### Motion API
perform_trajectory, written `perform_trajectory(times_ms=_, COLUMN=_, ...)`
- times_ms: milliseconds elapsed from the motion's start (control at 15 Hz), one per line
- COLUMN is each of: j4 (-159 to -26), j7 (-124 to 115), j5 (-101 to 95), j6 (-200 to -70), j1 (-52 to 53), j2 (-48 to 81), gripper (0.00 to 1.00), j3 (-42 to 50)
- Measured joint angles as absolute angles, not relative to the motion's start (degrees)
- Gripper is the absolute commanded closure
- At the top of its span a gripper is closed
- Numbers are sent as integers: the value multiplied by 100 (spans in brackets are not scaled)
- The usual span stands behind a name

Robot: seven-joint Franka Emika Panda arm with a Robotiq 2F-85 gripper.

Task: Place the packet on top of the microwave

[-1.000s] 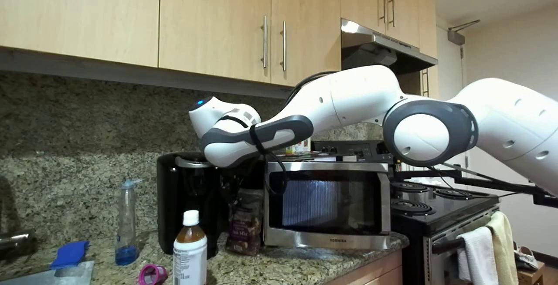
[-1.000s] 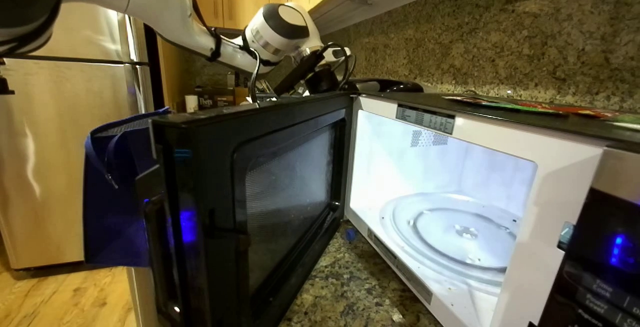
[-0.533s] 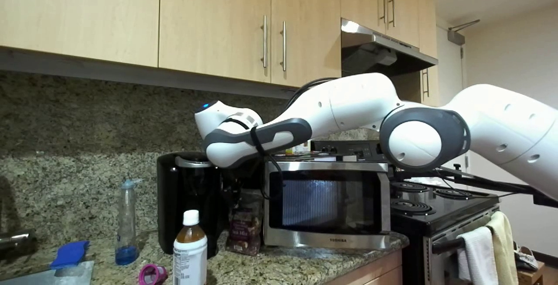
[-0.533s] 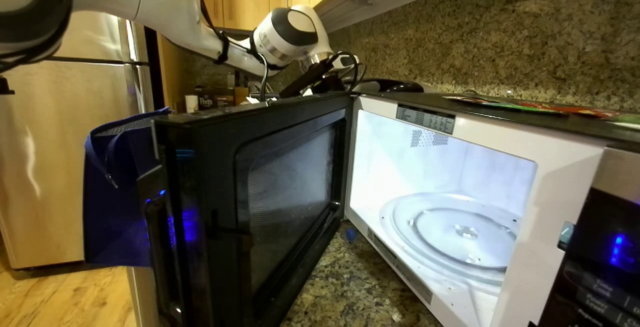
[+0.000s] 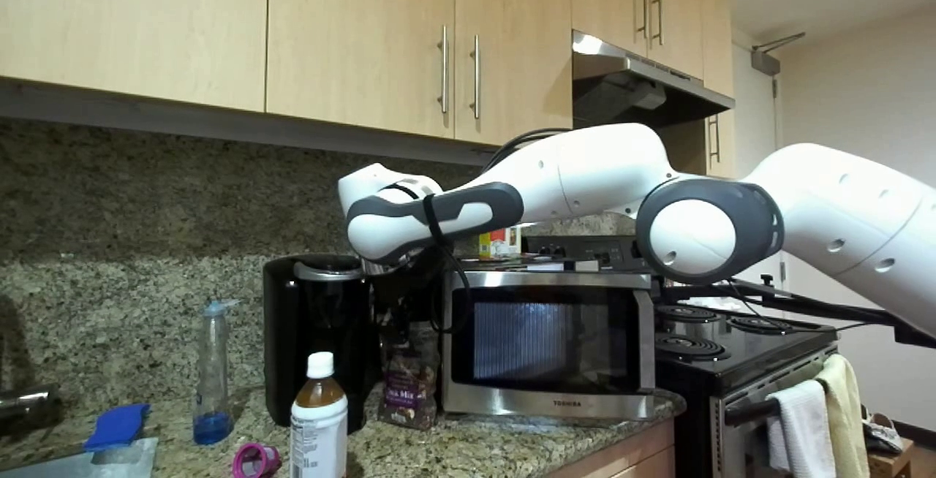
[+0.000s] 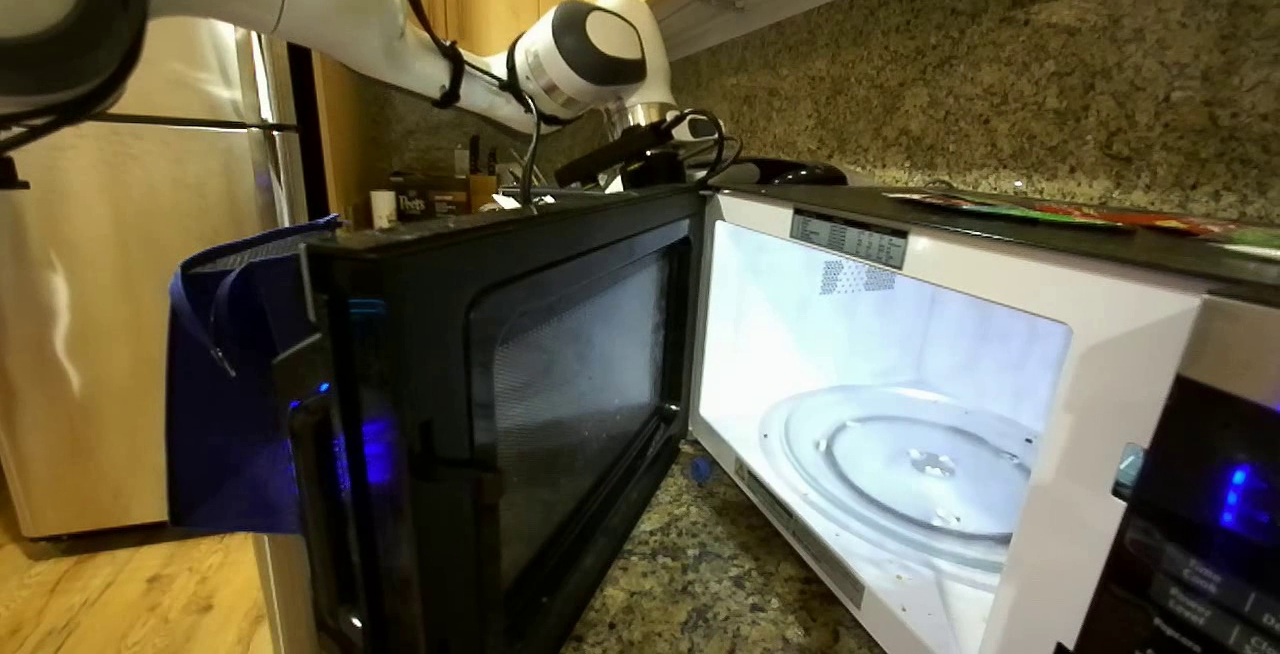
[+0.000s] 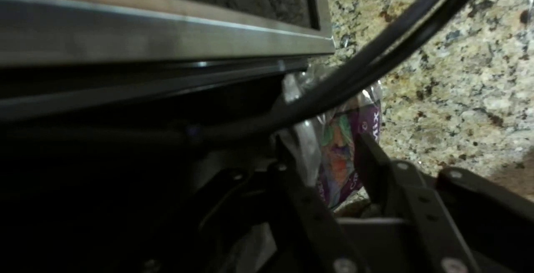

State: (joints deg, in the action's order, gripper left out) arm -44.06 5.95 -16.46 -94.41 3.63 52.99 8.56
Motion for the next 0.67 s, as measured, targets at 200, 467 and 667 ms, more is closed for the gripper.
perform_trajectory(times_ms=200, j4=-4286, j7=695, j5=-1438, j6=-9204, j1=295, j2=5299, gripper=100, j3=742)
perform_trajectory(times_ms=467, j4=-4103, j7=918, j5=-1098, j6=-8799, j1=205, j2=5300, gripper=100, j3=534)
perform_trajectory(times_ms=667, j4=-3970, j7=961, j5=-848, j6=-8541, j1=135, j2=5299, gripper=100, j3=411)
